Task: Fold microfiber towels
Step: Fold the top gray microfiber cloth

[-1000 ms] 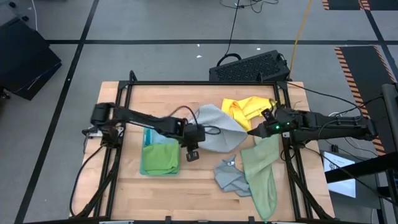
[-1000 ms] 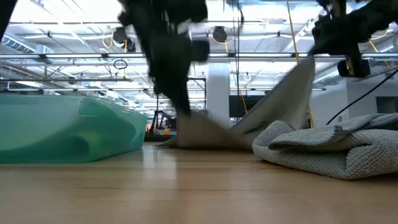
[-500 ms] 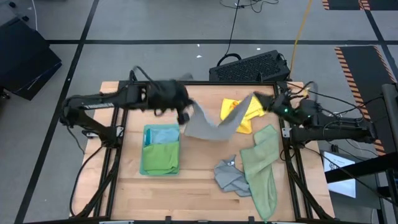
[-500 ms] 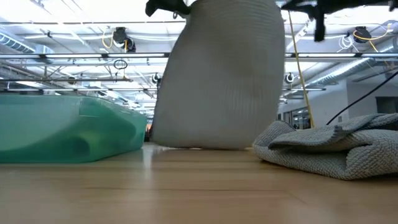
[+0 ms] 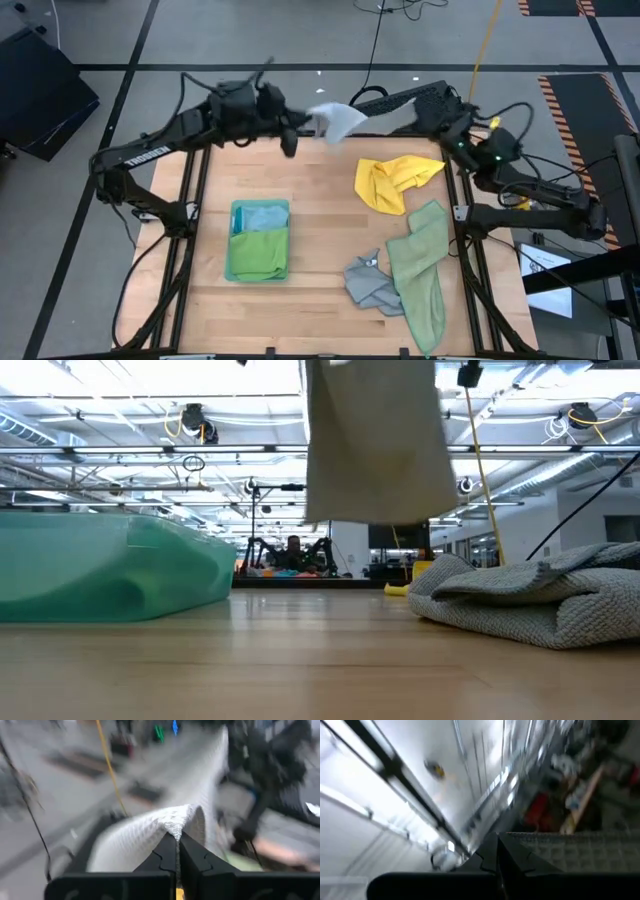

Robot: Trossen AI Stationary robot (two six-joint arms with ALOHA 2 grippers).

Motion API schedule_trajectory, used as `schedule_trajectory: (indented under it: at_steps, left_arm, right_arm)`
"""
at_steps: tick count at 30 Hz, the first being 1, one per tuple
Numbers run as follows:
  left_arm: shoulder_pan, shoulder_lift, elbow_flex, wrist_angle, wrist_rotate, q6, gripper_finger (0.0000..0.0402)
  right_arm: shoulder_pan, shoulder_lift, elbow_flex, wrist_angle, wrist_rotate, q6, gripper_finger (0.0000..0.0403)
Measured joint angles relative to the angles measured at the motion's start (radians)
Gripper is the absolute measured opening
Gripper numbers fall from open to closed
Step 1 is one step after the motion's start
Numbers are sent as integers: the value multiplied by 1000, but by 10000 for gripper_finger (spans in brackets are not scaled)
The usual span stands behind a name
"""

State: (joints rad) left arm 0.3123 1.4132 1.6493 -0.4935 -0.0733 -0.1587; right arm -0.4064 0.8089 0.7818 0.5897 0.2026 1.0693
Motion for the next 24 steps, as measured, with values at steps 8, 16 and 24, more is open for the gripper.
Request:
schedule_trajectory:
  at_steps: [8, 16, 24]
  left_arm:
    - [-130, 11, -196, -297, 153, -150, 5]
    - [-313, 10, -598, 19, 210, -365, 6]
    - [-439, 9, -789, 314, 215, -566, 9]
  right_arm:
    - [29, -58, -69, -458, -292, 51, 0]
    - [140, -141, -271, -645, -414, 183, 0]
    - [238, -213, -410, -641, -415, 312, 0]
